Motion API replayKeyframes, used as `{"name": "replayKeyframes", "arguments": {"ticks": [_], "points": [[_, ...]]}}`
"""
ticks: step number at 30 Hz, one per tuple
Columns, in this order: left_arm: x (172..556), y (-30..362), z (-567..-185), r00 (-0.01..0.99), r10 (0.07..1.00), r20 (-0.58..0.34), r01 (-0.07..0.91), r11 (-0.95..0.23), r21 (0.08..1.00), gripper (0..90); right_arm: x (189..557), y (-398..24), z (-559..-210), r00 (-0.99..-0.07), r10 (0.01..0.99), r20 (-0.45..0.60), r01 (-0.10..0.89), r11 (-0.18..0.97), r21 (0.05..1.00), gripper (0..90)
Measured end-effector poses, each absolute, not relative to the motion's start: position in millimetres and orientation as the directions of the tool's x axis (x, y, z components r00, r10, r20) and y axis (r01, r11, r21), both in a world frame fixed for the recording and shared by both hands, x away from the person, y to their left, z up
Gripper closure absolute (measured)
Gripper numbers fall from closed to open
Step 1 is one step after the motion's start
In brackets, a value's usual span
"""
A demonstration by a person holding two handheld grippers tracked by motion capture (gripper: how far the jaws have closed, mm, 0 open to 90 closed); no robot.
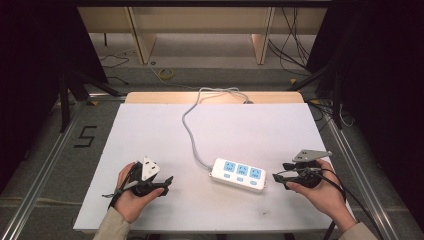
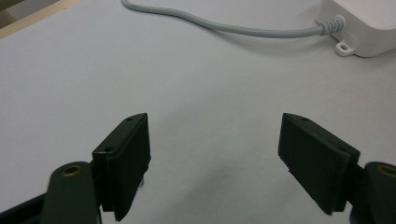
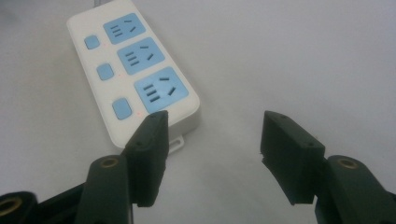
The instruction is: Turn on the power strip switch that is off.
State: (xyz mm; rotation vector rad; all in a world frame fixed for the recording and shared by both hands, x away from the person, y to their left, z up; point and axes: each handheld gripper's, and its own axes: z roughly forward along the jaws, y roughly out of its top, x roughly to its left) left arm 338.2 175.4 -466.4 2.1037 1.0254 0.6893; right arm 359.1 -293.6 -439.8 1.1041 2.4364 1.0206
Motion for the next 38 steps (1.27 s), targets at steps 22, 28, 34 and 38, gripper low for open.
{"name": "replayKeyframes", "arguments": {"ticks": [22, 28, 34, 38], "points": [[340, 177, -469, 0.545, 0.827, 0.142, 0.471, -0.441, 0.764, 24.9, 346, -312, -464, -0.611, 0.790, 0.052, 0.530, 0.360, 0.768, 36.0], [340, 176, -470, 0.547, 0.825, 0.142, 0.472, -0.444, 0.762, 24.9, 343, -314, -467, -0.595, 0.801, 0.057, 0.518, 0.329, 0.790, 35.4], [340, 176, -471, 0.548, 0.824, 0.140, 0.475, -0.445, 0.759, 24.7, 342, -312, -468, -0.592, 0.803, 0.066, 0.522, 0.319, 0.791, 34.8], [341, 177, -473, 0.549, 0.824, 0.140, 0.481, -0.448, 0.754, 24.1, 342, -313, -468, -0.591, 0.804, 0.068, 0.522, 0.317, 0.792, 34.7]]}}
